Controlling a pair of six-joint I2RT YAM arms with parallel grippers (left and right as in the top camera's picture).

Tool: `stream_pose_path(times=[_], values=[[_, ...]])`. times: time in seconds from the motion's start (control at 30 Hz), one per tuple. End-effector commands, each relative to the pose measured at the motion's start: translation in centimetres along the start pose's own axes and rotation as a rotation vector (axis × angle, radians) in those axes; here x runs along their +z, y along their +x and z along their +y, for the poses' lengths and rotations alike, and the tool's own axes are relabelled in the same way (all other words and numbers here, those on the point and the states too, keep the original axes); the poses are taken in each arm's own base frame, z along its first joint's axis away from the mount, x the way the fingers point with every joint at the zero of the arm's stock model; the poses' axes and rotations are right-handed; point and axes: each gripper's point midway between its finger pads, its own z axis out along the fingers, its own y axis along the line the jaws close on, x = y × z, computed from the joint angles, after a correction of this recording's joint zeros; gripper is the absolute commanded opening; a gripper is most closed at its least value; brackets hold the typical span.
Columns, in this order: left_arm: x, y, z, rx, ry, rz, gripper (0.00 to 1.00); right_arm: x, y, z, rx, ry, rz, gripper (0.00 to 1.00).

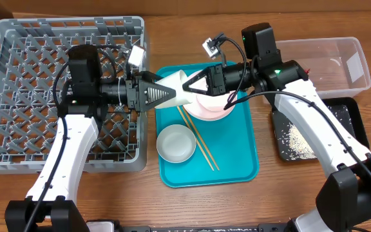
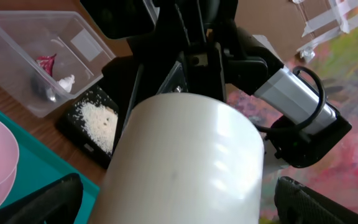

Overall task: Sort waste into correct bins and load items into the dishwasher
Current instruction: 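Hand the white cup from the right gripper to the left gripper, then lower the cup upside down into the dish rack with the left gripper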

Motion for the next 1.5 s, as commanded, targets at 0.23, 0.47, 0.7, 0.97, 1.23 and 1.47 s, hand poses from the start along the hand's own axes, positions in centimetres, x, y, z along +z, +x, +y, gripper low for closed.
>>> stream_pose_path(times=[0.23, 0.47, 0.7, 0.97, 1.23, 1.47], values=[[1.5, -0.3, 0.1, -0.111, -0.018, 0.011, 0.97, -0.2, -1.3, 0.8, -0.076, 0.015, -0.040, 0.04], [1.5, -0.6, 0.0, -0.124, -0.019, 0.006, 0.87, -0.2, -1.9, 0.6, -0.082, 0.035, -0.062, 0.04], [1.4, -1.2, 0.0, -0.101, -0.030, -0.010, 0.64, -0.3, -2.0, 0.5, -0.081, 0.042, -0.067, 0.04], [1.3, -2.0, 1.2, -0.094, -0.100, -0.060, 0.59, -0.3, -2.0, 0.4, -0.077, 0.043, -0.065, 0.04], [0.4, -3.4, 4.0, 0.007, -0.262, -0.147, 0.40, -1.2, -1.4, -3.6, 0.039, 0.243, -0.091, 0.13], [-3.3, -3.5, 7.8, -0.018, -0.464, -0.214, 0.11, -4.9, 0.1, -8.9, 0.174, 0.506, -0.110, 0.11]])
